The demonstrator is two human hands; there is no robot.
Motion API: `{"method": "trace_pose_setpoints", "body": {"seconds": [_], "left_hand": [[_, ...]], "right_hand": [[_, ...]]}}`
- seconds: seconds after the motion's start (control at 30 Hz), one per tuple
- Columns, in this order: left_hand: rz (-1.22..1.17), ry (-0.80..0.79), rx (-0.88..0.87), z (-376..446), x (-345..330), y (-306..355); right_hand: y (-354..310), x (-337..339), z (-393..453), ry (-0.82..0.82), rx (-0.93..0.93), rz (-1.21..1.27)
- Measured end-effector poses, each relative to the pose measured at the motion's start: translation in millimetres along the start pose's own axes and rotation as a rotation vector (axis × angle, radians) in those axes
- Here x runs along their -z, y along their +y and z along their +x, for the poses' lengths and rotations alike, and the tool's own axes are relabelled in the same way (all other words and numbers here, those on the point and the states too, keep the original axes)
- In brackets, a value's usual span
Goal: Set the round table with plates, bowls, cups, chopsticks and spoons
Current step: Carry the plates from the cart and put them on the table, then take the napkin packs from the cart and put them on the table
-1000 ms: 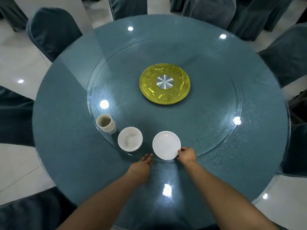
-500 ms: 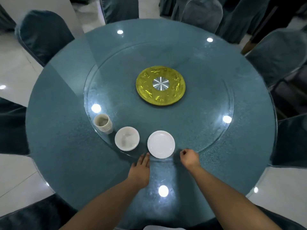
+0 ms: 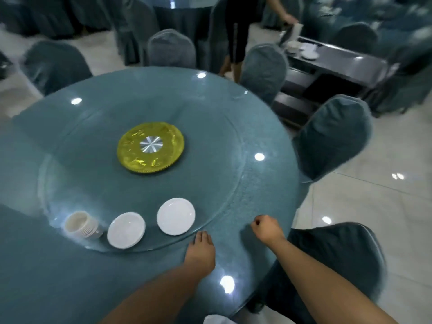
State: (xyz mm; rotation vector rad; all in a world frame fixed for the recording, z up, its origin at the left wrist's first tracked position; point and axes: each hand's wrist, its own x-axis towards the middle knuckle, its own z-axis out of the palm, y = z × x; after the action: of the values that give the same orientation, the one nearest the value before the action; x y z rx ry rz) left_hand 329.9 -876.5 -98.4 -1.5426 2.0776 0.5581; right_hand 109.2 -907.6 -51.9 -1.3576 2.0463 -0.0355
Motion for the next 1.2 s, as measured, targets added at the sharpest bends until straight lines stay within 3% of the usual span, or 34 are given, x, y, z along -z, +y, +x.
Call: {"method": "trace_pose_setpoints", "body": {"seconds": [0.23,0.47,0.63,0.87,1.2], "left_hand": [[0.037,0.116,-0.241,-3.6,51.9,112.1],[0.047,0.249,-0.658,-48.9,91.3,301.7],[0.099,0.173,-0.86,-97.4,77.1,408.2],[0.28,0.009,-1.163,-139.1,38.4,492.2],[0.535,-0.153,-1.583,-219.8,-28.4,572.8]], "right_hand": [[106.1,51.7,-67.3,0.203,-0.147,0.228],[236.3,111.0,-177.5,0.458,-0.371,0.353],[316.7,116.2,-251.8,0.551,-0.554,0.388],[381.0,92.1,-340.1,0.605,-0.82,0.545],[403.9,10.6,-481.5,0.855,-1.23,0.877]]}}
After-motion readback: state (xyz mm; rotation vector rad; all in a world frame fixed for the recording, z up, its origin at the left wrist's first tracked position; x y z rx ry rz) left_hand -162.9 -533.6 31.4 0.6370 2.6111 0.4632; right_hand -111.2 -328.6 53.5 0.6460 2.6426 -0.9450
